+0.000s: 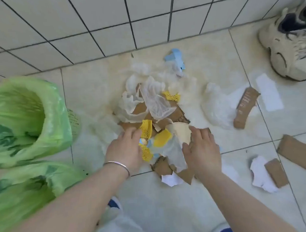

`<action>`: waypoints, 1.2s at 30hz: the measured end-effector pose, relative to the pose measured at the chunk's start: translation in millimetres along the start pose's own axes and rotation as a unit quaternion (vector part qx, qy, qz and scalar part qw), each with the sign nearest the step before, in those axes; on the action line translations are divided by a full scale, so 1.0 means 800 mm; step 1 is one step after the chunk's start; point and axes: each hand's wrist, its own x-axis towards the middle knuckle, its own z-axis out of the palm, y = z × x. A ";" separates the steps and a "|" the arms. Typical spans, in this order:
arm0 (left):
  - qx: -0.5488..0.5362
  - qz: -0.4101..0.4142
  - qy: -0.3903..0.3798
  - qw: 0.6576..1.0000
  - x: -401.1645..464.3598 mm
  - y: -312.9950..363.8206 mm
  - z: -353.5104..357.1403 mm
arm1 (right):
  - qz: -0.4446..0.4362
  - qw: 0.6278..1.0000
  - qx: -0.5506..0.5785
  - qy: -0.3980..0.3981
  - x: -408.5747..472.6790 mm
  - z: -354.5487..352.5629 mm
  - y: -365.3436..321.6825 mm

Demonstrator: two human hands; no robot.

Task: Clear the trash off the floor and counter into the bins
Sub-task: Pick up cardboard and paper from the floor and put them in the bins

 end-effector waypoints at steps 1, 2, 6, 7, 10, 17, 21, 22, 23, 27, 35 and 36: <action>-0.004 0.002 -0.001 1.000 0.020 -0.006 0.011 | -0.043 0.999 -0.003 0.011 0.009 0.016 -0.003; -0.006 -0.007 0.008 1.000 0.036 -0.009 0.021 | -0.079 0.996 -0.016 0.035 0.014 0.034 -0.006; 0.015 0.033 0.055 0.998 0.083 -0.033 0.066 | -0.191 0.978 -0.057 0.060 0.028 0.098 -0.019; 0.013 0.061 0.086 0.994 0.090 -0.038 0.075 | -0.210 0.973 -0.073 0.063 0.031 0.110 -0.019; 0.022 0.115 0.150 0.982 0.107 -0.049 0.091 | -0.254 0.957 -0.134 0.041 0.039 0.140 -0.021; -0.167 -0.088 0.129 0.974 0.093 -0.045 0.130 | -0.260 0.934 -0.243 0.014 0.020 0.182 0.023; -0.235 -0.166 0.095 0.953 0.086 -0.041 0.148 | -0.237 0.944 -0.230 0.020 0.017 0.178 0.046; -0.228 -0.167 0.086 0.955 0.083 -0.039 0.150 | -0.229 0.946 -0.230 0.018 0.017 0.176 0.048; -0.219 -0.160 0.086 0.959 0.079 -0.039 0.151 | -0.226 0.946 -0.231 0.018 0.016 0.173 0.048; -0.193 -0.137 0.098 0.967 0.068 -0.041 0.147 | -0.212 0.949 -0.233 0.025 0.011 0.162 0.045; -0.212 -0.088 0.031 0.973 0.047 -0.040 0.151 | -0.182 0.947 -0.264 -0.013 -0.022 0.155 0.050; -0.212 -0.080 0.022 0.974 0.044 -0.037 0.154 | -0.180 0.947 -0.266 -0.018 -0.028 0.154 0.052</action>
